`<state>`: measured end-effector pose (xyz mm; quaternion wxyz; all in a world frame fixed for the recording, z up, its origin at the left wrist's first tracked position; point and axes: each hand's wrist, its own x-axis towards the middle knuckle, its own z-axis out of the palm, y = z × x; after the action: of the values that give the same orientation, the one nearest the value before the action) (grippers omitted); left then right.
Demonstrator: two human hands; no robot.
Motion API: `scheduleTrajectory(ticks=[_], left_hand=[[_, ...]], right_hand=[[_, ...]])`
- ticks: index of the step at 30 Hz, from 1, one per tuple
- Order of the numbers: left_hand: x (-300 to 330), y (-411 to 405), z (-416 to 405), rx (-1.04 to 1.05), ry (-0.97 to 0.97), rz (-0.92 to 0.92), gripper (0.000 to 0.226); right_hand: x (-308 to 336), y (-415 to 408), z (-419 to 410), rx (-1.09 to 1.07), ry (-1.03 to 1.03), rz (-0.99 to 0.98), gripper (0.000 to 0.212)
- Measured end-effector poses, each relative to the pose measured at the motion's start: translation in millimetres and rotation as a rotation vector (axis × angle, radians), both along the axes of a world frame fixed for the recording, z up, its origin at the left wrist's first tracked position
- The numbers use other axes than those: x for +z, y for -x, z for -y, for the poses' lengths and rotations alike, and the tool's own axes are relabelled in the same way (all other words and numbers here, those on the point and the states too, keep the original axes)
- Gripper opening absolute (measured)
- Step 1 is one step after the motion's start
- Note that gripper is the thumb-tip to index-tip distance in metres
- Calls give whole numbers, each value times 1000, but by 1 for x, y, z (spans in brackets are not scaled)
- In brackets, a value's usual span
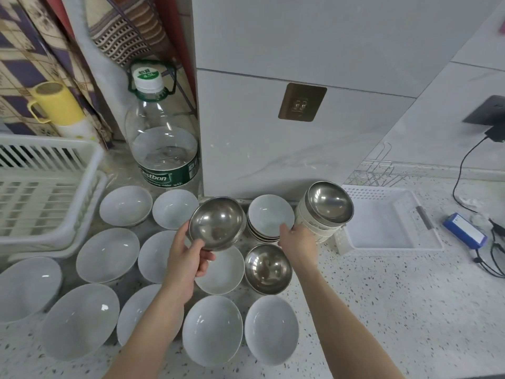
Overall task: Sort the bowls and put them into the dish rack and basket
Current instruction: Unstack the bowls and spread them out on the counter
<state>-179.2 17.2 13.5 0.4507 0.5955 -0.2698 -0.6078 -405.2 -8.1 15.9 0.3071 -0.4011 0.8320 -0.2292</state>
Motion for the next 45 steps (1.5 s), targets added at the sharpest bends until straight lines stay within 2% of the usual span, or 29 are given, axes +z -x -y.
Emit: scheduleTrajectory(ticks=[7, 11, 20, 24, 28, 30, 34, 39, 45], left_hand=[[-6, -19, -23, -8, -61, -30, 49], [-4, -23, -25, -4, -55, -61, 46], [1, -27, -30, -3, -48, -78, 49], [2, -27, -40, -21, -43, -77, 49], [-1, -20, -48, -37, -42, -59, 50], [-4, -12, -52, -53, -53, -46, 51], [-6, 14, -58, -90, -32, 17, 53], [-5, 73, -65, -268, -15, 161, 53], [-7, 151, -67, -439, 3, 370, 62]], right_hand=[[-6, -7, 10, -87, 19, 28, 31], [-6, -8, 14, -84, -2, -35, 27], [-6, -15, 12, -101, 108, -50, 30], [4, -11, 1, -99, 216, 59, 29], [16, -1, -22, -120, 393, 224, 43], [19, 8, -34, -172, 429, 282, 39], [22, 30, -66, -270, 449, 367, 28], [21, 71, -112, -323, 474, 477, 28], [9, 136, -154, -308, 407, 445, 28]])
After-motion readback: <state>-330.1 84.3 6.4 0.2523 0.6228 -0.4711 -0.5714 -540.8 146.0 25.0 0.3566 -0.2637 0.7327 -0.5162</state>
